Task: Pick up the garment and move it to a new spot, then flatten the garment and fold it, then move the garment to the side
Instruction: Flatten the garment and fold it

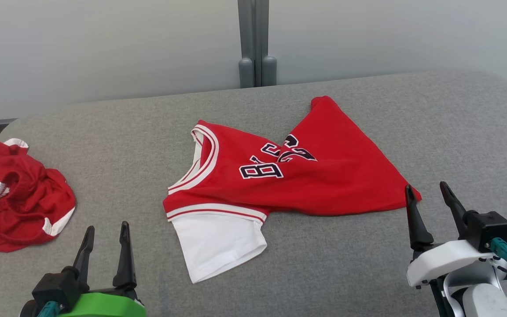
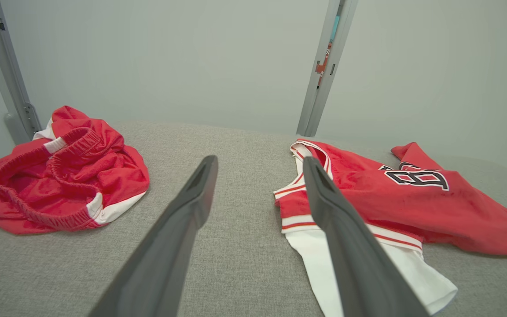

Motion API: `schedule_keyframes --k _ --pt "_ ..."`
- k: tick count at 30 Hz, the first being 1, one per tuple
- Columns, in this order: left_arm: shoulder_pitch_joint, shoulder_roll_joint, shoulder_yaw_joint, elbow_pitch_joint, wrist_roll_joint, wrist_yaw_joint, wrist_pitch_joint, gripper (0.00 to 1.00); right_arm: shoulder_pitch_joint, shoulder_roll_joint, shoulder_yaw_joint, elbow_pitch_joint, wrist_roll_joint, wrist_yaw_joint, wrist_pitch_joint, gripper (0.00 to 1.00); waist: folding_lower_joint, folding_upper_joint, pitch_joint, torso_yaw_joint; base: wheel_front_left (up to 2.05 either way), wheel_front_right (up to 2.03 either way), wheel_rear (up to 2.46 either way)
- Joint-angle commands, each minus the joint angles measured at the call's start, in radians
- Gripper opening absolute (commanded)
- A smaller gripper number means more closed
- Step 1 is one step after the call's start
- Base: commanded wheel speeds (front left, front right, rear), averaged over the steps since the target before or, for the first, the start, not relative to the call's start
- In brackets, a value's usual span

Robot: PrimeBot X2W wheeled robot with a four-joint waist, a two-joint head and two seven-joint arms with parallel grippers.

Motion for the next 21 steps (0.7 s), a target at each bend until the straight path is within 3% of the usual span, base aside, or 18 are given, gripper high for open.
schedule_keyframes --k 1,17,21 --pt "0.008 0.003 0.007 0.003 0.003 0.000 0.000 1.00 0.010 -0.007 0.004 0.001 0.006 -0.001 0.006 1.00 0.0000 0.0000 0.000 0.000 0.00 0.00 0.00" --pt "-0.019 0.003 0.021 -0.006 0.024 0.003 0.000 1.00 0.013 -0.003 0.009 0.009 0.021 -0.001 0.011 1.00 0.0000 0.0000 0.021 0.010 0.00 0.00 0.00" --pt "-0.026 0.011 -0.015 0.012 0.026 0.001 0.003 1.00 -0.013 -0.011 0.003 0.019 0.037 -0.001 0.048 1.00 0.0000 0.0000 0.035 0.010 0.00 0.00 0.00"
